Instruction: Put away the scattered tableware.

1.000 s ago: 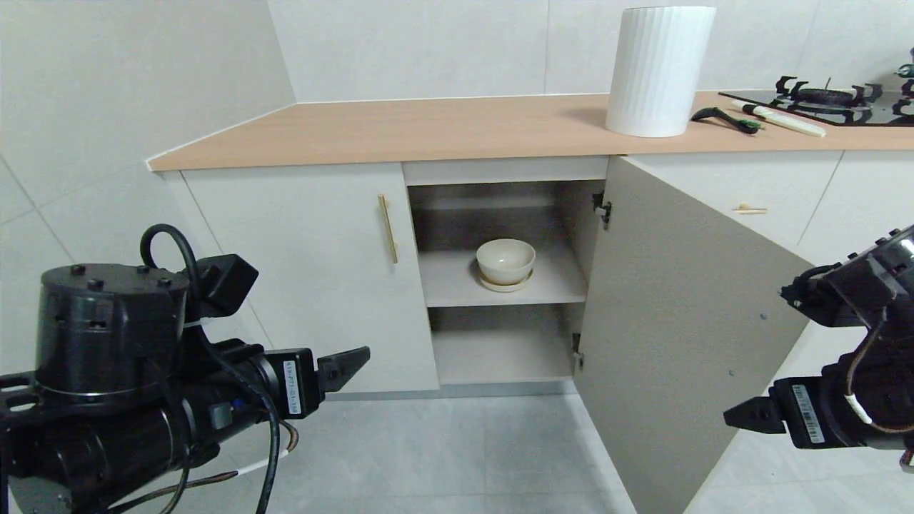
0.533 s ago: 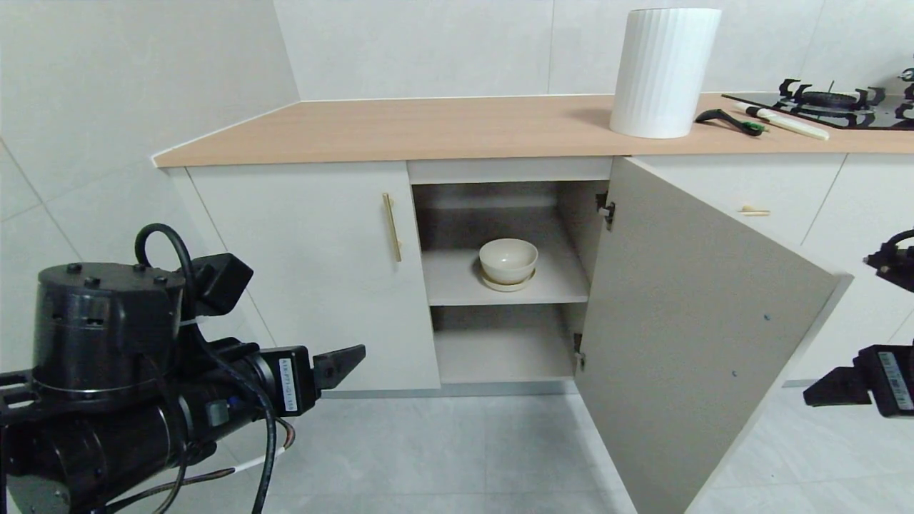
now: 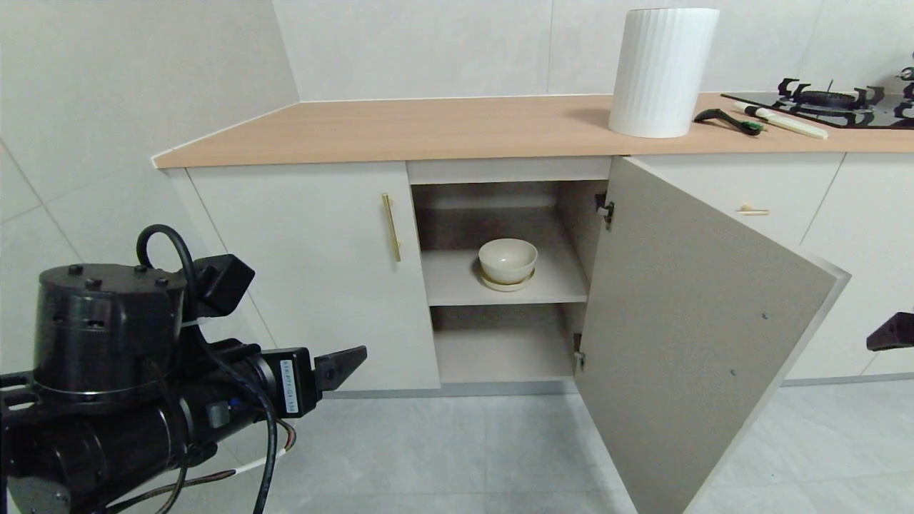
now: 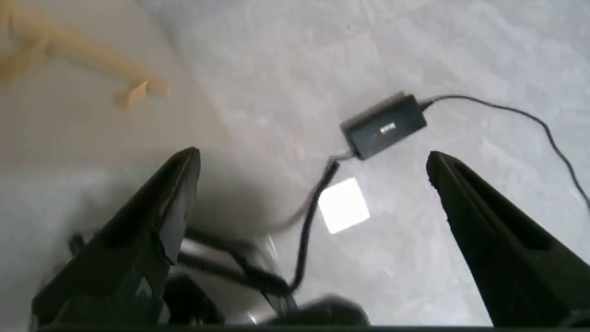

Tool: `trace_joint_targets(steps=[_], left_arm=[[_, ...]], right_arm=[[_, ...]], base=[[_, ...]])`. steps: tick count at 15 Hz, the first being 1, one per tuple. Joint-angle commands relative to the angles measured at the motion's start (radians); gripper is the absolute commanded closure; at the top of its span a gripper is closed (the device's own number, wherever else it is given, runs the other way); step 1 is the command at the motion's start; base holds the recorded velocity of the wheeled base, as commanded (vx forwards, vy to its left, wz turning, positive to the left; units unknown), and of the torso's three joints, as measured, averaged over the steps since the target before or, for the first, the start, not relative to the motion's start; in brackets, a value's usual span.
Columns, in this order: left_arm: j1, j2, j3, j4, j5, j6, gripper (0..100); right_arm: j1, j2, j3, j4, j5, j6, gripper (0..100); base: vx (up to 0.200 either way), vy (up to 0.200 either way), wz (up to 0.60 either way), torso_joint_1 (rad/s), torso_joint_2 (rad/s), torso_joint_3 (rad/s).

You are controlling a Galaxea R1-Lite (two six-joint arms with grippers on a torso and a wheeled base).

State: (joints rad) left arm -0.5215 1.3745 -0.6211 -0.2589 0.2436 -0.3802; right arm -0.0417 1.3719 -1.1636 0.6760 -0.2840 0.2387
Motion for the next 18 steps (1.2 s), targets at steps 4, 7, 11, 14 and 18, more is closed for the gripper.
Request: trace_joint_targets(steps=[4,7,11,14,18], left_arm=[[0.000,0.005,0.001,0.000,-0.001,0.000,0],[0.000,0.005,0.001,0.000,-0.001,0.000,0],[0.000,0.008,-0.002,-0.002,-0.003,-0.002,0],[0.000,0.005,-0.011,-0.002,-0.006,0.000,0],[0.000,0.006,-0.042,0.000,-0.006,0.000,0]], right_arm=[[0.023,0.102,0.193,-0.389,0.000,-0.004,0],[0.095,0.139,0.229,-0.457,0.003,0.008,0],[0.183,0.171,0.240,-0.487,0.009,0.057,0],[0.255,0.210,0.246,-0.535,0.028,0.060,0],[0.336,0.386,0.226,-0.760,0.117,0.057,0]], base=[[0.000,0.000,0.00,0.000,0.00,0.000],[0.000,0.000,0.00,0.000,0.00,0.000],[0.000,0.000,0.00,0.000,0.00,0.000],[0.000,0.000,0.00,0.000,0.00,0.000],[0.000,0.000,0.00,0.000,0.00,0.000]])
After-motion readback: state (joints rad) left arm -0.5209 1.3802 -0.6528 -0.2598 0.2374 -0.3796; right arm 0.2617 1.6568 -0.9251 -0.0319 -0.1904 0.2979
